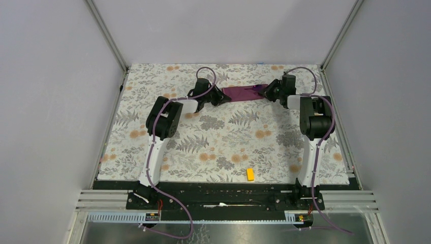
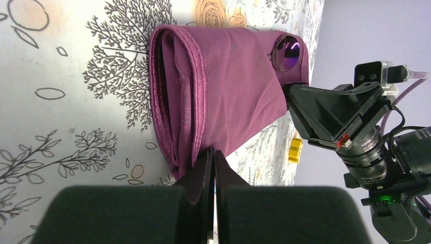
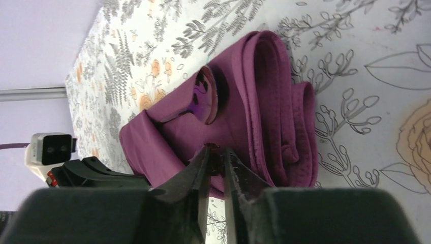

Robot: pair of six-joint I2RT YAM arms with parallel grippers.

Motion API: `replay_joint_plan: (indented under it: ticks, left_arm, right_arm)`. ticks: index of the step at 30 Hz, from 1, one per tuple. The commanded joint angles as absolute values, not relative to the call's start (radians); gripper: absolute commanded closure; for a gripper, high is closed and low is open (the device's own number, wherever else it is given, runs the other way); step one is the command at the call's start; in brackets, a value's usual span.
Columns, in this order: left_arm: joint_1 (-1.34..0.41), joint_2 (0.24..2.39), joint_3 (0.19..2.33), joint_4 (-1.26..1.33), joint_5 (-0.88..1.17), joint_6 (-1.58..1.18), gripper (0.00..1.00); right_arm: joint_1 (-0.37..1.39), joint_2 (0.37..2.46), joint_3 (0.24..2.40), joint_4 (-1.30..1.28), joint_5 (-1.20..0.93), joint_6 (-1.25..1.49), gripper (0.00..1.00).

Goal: Fold the napkin into a case and place the utensils inside
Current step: Reset both arms

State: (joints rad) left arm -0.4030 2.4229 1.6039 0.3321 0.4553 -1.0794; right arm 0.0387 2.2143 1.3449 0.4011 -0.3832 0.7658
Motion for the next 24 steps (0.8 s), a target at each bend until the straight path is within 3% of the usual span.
replay_joint_plan:
  ticks: [1,13,24]
  left_arm:
    - [-0.407,2.367,1.594,0.294,0.423,-1.024,0.99]
    - [-0.396,2.147,1.496,0.145,0.370,-0.892,0.89]
    - [-0.391,1.703,1.288,-0.009,0.369,-0.749,0.73]
  right_arm:
    - [0.058,2.219,1.399,0.305,-0.340,0.704,0.75]
    - [0.059,2.075,1.492,-0.039,-0.153,0.506,0.49]
    - [0.073,1.816,1.523,-0.334,-0.008,0.342,0.40]
